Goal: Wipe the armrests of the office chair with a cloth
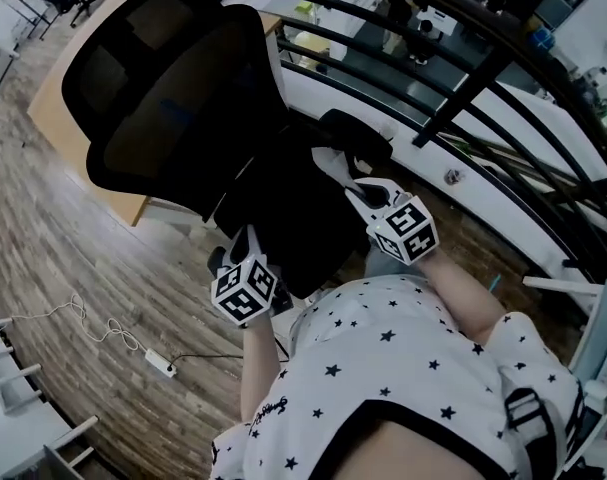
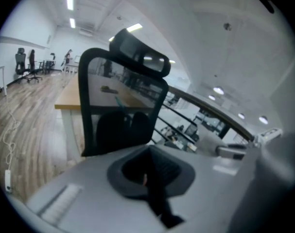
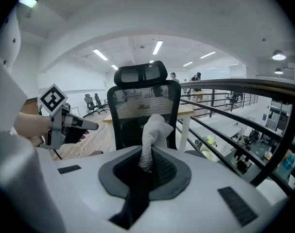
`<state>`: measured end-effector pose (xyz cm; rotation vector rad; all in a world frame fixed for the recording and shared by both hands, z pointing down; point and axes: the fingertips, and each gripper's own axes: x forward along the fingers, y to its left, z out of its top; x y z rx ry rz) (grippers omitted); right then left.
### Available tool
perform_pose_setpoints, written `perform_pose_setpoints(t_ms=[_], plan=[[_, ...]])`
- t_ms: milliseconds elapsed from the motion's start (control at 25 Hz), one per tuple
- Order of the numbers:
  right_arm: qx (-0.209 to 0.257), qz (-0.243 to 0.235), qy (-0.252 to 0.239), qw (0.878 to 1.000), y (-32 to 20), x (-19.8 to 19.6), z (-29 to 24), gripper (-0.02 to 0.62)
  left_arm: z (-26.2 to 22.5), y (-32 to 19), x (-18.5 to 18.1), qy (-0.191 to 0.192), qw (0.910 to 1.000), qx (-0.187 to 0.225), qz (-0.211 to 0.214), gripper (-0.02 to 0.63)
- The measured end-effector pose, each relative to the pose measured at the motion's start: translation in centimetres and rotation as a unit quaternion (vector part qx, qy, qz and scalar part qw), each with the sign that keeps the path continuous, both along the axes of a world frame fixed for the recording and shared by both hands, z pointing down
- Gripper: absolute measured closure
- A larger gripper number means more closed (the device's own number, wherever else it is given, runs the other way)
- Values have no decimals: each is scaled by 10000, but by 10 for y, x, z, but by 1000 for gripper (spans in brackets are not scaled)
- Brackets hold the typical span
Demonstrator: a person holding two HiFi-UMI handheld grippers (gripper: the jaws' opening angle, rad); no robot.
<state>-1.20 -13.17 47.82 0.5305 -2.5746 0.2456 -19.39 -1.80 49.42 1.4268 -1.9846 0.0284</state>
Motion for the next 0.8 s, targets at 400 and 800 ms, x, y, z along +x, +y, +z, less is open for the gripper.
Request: perform_pose_setpoints(t_ms=[400,800], plan=[[-130,-616,-150,9979,-73,16,-3,560,0,-56,51,47,9988,-168,-456,600],[-148,-1166,-116,9930,-118,29,6,560,1,-72,96,96,9944,-358,-991,600]])
